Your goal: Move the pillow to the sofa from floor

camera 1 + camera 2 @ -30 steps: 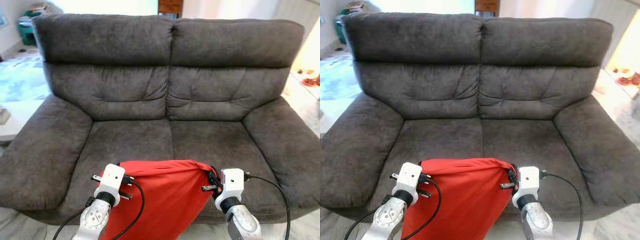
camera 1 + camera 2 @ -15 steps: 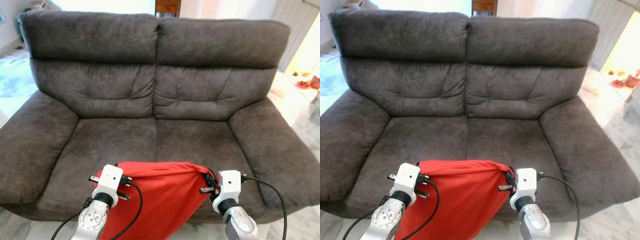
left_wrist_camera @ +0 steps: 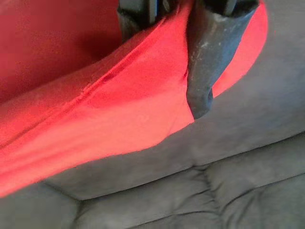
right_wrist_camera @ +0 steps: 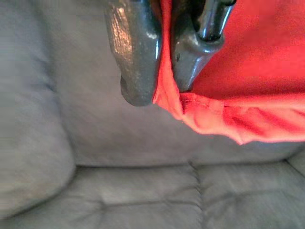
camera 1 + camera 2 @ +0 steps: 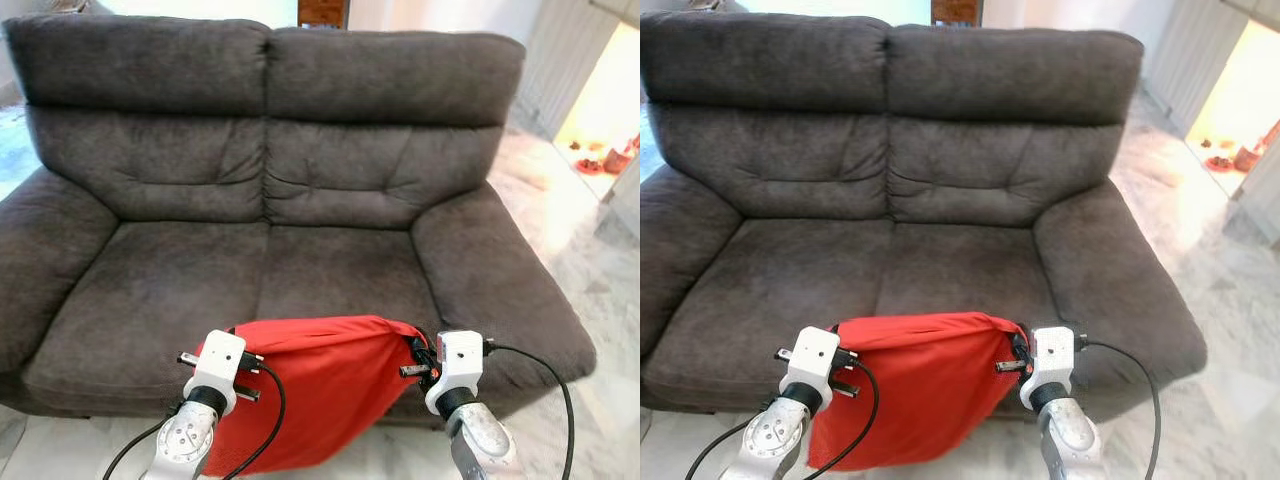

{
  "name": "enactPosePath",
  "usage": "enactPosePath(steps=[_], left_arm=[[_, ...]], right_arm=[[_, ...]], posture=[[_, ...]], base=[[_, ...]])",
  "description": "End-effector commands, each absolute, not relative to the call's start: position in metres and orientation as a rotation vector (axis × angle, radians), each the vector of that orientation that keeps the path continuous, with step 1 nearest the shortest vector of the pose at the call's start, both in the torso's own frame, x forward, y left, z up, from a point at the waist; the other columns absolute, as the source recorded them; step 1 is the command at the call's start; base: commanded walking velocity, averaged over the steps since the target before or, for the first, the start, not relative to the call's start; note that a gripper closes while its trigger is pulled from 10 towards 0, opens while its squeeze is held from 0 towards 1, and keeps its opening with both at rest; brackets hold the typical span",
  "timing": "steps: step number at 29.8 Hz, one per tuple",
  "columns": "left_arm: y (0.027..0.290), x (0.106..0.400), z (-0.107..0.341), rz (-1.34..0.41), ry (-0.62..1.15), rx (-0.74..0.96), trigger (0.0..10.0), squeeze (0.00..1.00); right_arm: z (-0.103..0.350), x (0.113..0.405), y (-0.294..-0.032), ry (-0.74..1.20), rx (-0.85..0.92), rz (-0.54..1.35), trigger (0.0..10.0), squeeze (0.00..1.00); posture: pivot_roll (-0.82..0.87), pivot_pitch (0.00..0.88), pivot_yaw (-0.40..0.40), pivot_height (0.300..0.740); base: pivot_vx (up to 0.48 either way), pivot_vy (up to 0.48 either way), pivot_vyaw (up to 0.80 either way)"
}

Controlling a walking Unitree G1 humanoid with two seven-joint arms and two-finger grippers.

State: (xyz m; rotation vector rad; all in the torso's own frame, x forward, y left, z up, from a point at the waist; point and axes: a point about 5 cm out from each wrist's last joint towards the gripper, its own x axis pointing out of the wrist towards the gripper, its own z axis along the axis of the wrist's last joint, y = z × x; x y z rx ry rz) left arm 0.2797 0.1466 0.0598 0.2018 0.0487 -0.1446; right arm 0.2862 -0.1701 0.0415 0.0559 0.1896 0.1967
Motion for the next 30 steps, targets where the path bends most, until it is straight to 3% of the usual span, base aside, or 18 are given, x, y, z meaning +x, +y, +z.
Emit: enactPosePath(steps=[1,4,26,30], left_arm=[[0.159,0.287,0.081,-0.094,-0.053,0.195,10.0,0.0],[0.159,0.287,0.08,-0.099,-0.05,0.196,10.0,0.0],[0.166,0.28,0.103,-0.087,-0.154,0.208,10.0,0.0],[0.166,0.281,0.106,-0.082,-0.165,0.215,10.0,0.0]], right_arm=[[0.056,0.294,-0.179,0.118,0.083,0.141,10.0,0.0],[0.057,0.295,-0.178,0.117,0.082,0.145,10.0,0.0],[0.069,0.298,-0.168,0.063,0.038,0.203,10.0,0.0],[0.07,0.295,-0.169,0.045,0.023,0.207,10.0,0.0]], posture=[[0.07,0.075,-0.004,0.74],[0.07,0.075,-0.005,0.74],[0.07,0.076,-0.004,0.74],[0.07,0.073,-0.004,0.74]], base=[[0.0,-0.428,0.0],[0.0,-0.38,0.0],[0.0,0.0,0.0],[0.0,0.0,0.7]])
